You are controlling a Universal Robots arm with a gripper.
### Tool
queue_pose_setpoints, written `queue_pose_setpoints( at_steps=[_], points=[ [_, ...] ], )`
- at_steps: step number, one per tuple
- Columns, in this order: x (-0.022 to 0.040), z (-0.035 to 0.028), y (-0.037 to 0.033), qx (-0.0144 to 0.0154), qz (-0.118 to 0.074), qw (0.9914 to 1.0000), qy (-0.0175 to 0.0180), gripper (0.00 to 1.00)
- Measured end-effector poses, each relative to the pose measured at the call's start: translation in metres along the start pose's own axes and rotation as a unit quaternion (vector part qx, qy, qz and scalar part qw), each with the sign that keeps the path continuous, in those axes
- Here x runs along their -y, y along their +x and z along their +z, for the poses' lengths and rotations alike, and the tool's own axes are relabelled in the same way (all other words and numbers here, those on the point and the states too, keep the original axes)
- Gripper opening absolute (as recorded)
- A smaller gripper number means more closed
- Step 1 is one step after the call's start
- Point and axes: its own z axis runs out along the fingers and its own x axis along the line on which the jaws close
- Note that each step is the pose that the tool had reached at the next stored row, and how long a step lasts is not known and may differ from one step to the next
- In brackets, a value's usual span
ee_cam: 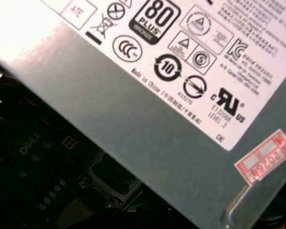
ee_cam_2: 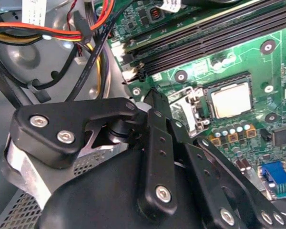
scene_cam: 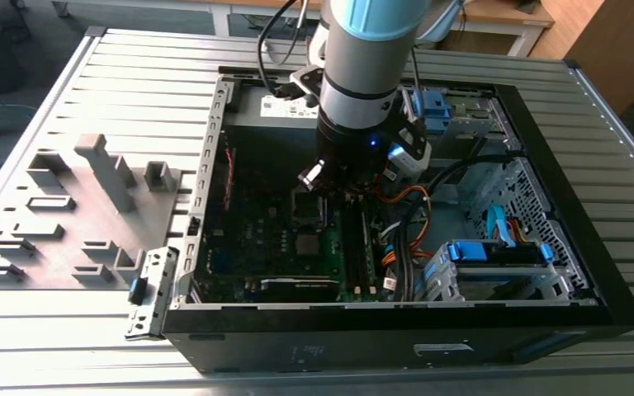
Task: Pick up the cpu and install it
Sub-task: 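Close the cpu cover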
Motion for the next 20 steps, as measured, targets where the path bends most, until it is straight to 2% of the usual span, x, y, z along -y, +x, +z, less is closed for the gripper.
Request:
queue_pose_setpoints(
  at_steps=[5,20],
  points=[
    [-0.0023,0.0045,-0.0019,0.0000,0.000,1.00000,0.0000,0.11],
    [-0.0030,0.0088,-0.0012,0.0006,0.000,1.00000,0.0005,0.11]
  ],
)
